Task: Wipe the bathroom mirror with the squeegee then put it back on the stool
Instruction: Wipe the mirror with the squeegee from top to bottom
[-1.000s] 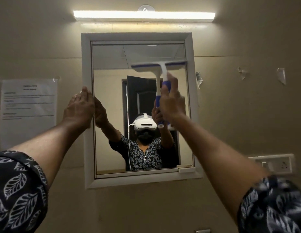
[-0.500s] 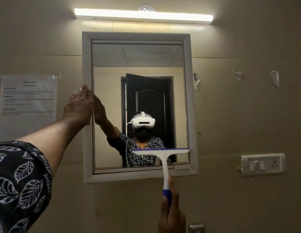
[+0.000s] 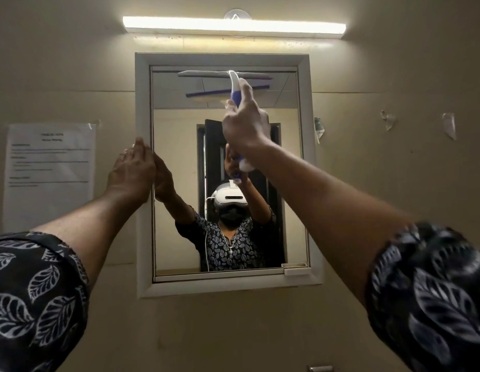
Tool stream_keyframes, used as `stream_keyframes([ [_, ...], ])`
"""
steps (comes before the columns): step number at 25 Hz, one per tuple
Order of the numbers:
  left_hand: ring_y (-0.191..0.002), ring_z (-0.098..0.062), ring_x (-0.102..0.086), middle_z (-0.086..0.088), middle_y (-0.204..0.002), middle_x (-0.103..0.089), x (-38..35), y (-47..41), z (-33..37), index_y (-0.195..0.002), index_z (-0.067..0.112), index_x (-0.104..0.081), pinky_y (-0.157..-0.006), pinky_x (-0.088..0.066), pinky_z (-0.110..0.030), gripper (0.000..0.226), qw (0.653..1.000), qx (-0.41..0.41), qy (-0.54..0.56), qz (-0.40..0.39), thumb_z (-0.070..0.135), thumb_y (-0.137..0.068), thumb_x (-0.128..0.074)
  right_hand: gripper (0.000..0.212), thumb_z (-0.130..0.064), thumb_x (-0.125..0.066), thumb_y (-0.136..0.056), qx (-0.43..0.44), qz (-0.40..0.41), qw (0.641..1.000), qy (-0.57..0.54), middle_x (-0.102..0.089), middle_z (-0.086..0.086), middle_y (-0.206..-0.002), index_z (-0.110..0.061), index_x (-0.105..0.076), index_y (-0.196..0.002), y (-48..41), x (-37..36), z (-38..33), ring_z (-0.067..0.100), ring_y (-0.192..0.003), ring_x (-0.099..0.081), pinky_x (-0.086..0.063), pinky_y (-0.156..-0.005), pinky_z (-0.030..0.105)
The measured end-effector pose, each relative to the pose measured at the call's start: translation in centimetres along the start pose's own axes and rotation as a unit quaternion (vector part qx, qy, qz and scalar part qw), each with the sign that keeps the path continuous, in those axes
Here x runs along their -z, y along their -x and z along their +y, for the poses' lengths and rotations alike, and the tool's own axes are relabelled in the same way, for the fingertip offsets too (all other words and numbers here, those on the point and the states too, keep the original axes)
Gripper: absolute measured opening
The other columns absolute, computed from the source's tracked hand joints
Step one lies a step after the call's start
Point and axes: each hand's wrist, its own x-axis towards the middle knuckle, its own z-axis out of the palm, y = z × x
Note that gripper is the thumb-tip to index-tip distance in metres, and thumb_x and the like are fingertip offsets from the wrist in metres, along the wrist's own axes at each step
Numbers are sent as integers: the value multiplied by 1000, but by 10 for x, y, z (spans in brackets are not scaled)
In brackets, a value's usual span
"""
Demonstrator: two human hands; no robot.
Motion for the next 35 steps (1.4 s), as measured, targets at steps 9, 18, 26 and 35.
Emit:
stream_keyframes([
  [9,-146,-36,-11,-22,-158,-1,-11,-9,-4,-150,-1,-4,-120,-17,-41,102,999,-20,-28,3,1,-75,-74,69,-21,-35,-98,-6,-91,987,130,-62,19,-99,-39,15,-142,15,-28,35,30,-82,-63,-57,-73,47],
  [18,-146,-36,-13,-23,-158,-2,-10,-9,-3,-150,-2,-5,-119,-17,-40,106,999,-15,-51,0,6,-73,-77,76,-31,-31,-99,-23,-129,984,120,-47,18,-123,-42,35,-133,184,-84,114,9,-80,-54,-51,-69,21],
  [26,-147,-35,-10,-23,-158,-1,-7,-6,-2,-150,-2,-2,-120,-14,-39,102,998,-11,-58,-8,5,-77,-73,72,8,-49,-90,22,-166,986,-11,-47,30,-131,4,-3,-145,132,-86,70,34,-111,-55,-46,-93,32],
  [35,-147,-34,-8,-22,-158,2,-6,-8,1,-150,-3,-1,-121,-11,-39,98,999,-8,-40,-2,0,-80,-69,70,50,-27,-60,-33,-240,862,-446,-13,49,-138,32,-7,-125,60,-139,21,54,-134,-21,-21,-113,44],
])
